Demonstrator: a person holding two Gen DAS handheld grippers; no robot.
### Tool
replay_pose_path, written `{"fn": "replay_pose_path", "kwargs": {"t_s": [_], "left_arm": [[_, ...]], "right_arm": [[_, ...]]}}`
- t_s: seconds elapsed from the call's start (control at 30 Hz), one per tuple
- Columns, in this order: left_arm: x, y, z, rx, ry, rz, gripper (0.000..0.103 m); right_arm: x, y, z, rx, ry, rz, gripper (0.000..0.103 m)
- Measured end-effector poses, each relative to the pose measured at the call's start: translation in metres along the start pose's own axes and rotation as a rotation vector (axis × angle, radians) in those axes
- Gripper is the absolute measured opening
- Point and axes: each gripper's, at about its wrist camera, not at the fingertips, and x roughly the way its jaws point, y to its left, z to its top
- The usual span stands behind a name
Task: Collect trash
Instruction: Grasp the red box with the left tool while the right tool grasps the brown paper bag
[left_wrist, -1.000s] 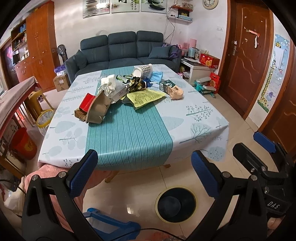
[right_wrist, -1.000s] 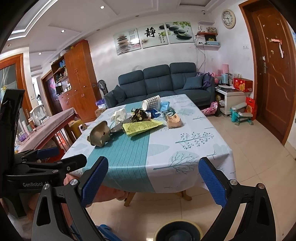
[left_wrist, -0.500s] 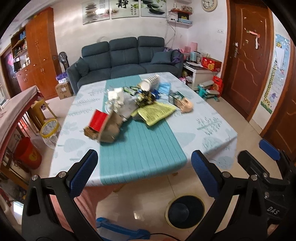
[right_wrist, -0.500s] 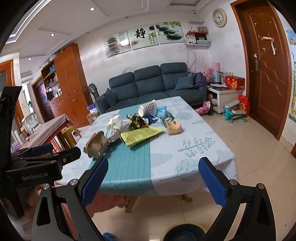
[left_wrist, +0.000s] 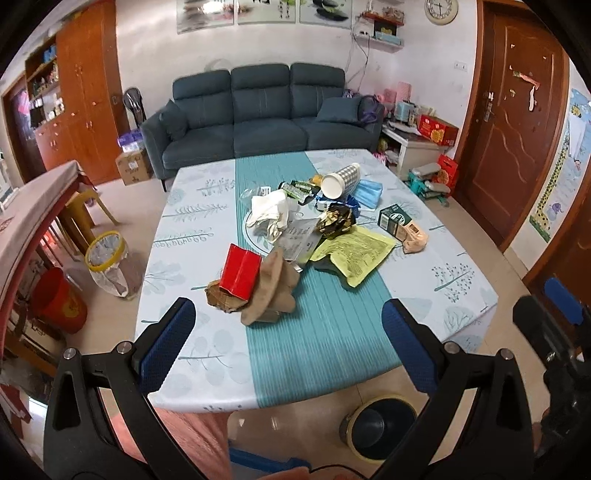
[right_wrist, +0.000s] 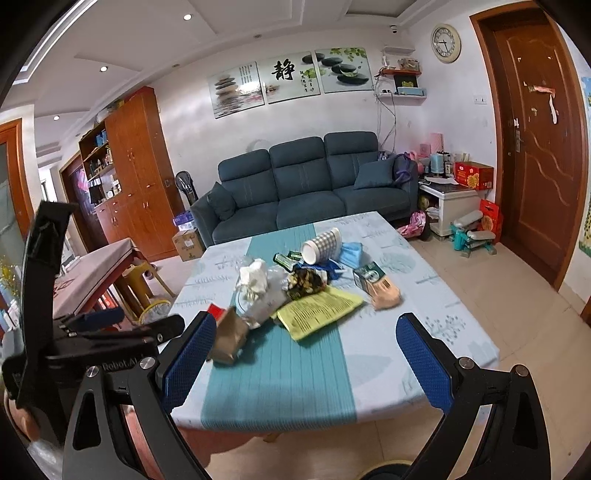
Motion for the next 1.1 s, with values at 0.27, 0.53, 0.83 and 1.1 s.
{"fn": "replay_pose_path", "kwargs": {"t_s": [0.27, 0.53, 0.83, 1.1], "left_arm": [[0.028, 0.057, 0.042, -0.071, 0.027, -0.041, 0.088], [0.06, 0.096, 0.084, 0.064, -0.025, -0.021, 0.088], [0.141, 0.151, 0.103, 0.08, 0.066, -0.033, 0.088], [0.205, 0.179, 0.086, 0.058, 0.148, -0.124, 0.088]], "right_arm": [[0.046, 0.04, 0.043, 0.013, 0.04, 0.001, 0.099], [0.117, 0.069, 0.067, 0.042, 0.127, 0.015, 0.099], [0.222, 0.088, 0.055, 0.084, 0.276, 0.042, 0.099], [0.301, 0.093, 0.013, 0.133, 0.439, 0.067, 0.084]]}}
